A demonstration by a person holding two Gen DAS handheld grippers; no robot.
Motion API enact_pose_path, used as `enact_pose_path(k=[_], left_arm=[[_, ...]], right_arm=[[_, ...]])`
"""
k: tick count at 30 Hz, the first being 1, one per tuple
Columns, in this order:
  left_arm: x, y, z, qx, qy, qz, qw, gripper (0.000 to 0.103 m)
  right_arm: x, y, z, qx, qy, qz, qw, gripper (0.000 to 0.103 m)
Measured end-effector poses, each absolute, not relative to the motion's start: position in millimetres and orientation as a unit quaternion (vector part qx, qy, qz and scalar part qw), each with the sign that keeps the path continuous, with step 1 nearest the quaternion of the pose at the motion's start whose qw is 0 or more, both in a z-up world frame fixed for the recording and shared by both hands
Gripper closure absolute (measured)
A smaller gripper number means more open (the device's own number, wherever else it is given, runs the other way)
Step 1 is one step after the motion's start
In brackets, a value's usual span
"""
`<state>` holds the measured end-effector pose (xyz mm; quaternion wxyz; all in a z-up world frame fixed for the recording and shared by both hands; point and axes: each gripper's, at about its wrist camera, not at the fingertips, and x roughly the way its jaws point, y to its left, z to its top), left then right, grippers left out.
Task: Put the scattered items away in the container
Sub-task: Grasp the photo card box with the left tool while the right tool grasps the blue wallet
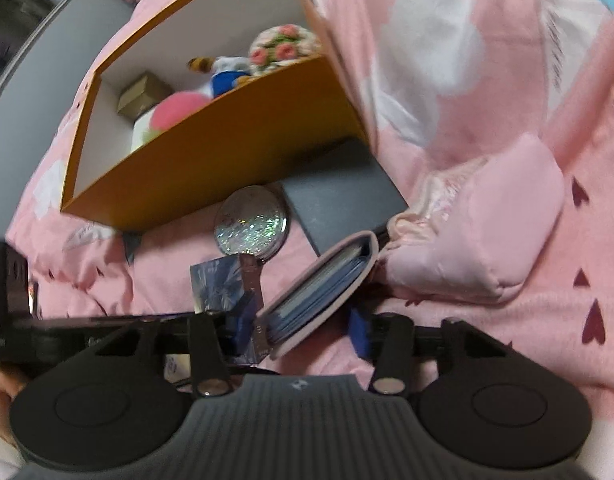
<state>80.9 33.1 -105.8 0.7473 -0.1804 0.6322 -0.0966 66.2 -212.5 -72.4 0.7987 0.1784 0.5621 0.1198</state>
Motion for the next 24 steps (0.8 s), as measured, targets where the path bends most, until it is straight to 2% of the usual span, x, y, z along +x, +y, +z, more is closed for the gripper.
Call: enact_pose_path(k=[5, 8, 10, 12, 15, 21, 24], left_arm=[[85, 29, -112, -0.188, 0.637, -0.112, 0.739, 0.039], [85, 27, -111, -0.188, 0.635, -0.119, 0.74, 0.04], [83, 26, -109, -0.182, 0.631, -0.121, 0.745, 0.045], [80, 25, -102, -0.174, 0.62, -0.124, 0.755, 0.057], [78, 20, -91, -0.162, 0.603, -0.136, 0.769, 0.065], [71, 9, -77, -0.136, 0.579, -0.179, 0.784, 0.068], [71, 2, -84, -0.134, 0.592, -0.196, 0.77, 0.068]], right_arm=[[62, -207, -60, 0.14, 0.541, 0.148, 0.816, 0.067], [63, -210, -63, 0.138, 0.547, 0.15, 0.812, 0.067], [65, -215, -67, 0.145, 0.555, 0.144, 0.806, 0.067], [65, -217, -70, 0.143, 0.56, 0.137, 0.805, 0.067], [65, -219, -73, 0.148, 0.565, 0.132, 0.801, 0.066], [64, -221, -75, 0.15, 0.568, 0.133, 0.798, 0.066], [64, -222, -76, 0.15, 0.568, 0.135, 0.798, 0.066]])
